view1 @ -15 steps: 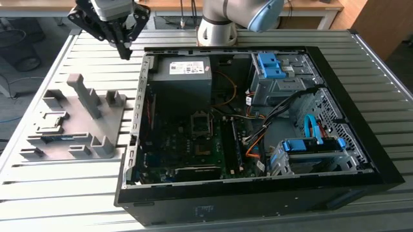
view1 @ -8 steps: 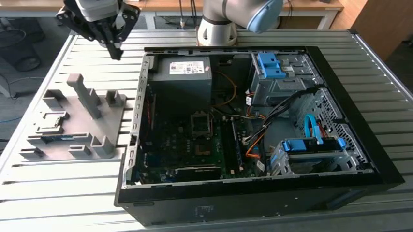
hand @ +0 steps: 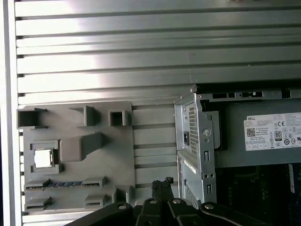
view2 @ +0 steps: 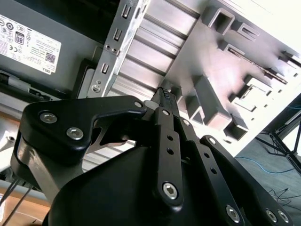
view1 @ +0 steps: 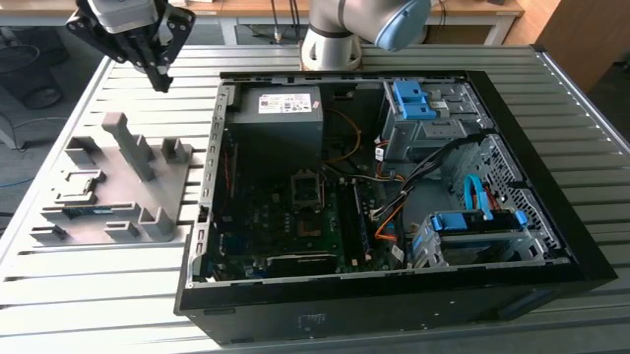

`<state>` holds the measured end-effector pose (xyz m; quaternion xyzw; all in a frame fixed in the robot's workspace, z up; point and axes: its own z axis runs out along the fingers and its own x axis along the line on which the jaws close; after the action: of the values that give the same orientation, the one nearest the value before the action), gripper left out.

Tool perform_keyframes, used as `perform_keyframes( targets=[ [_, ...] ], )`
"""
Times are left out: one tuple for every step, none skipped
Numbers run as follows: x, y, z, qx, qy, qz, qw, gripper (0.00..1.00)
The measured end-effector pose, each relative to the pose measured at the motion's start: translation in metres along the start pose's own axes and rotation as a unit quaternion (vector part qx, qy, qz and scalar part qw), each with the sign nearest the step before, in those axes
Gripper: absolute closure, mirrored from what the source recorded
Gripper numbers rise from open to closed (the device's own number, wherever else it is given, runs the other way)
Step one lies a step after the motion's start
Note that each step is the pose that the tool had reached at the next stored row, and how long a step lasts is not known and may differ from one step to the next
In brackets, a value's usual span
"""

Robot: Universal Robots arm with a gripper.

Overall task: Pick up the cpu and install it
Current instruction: 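Reach for the cpu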

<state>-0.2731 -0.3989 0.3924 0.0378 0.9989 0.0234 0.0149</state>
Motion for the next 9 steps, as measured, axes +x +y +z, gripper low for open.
perform_keyframes(
  targets=[
    [0.0023,-0.0002,-0.0001,0.0000,0.0000,0.000,1.0000,0.90],
    [0.0044,-0.0003,-0.0002,0.0001,0.0001,0.000,1.0000,0.90],
    [0.0065,-0.0005,-0.0002,0.0001,0.0001,0.000,1.0000,0.90],
    [0.0085,-0.0007,-0.0002,0.0001,0.0001,0.000,1.0000,0.90],
    [0.0106,-0.0008,-0.0003,0.0001,0.0000,0.000,1.0000,0.90],
    [0.0124,-0.0009,-0.0003,0.0000,0.0000,0.000,1.0000,0.90],
    [0.0144,-0.0011,-0.0003,0.0000,0.0000,0.000,1.0000,0.90],
    [0.0163,-0.0012,-0.0004,0.0001,0.0001,0.000,1.0000,0.90],
    [0.0183,-0.0014,-0.0004,0.0000,0.0000,0.000,1.0000,0.90]
  ],
)
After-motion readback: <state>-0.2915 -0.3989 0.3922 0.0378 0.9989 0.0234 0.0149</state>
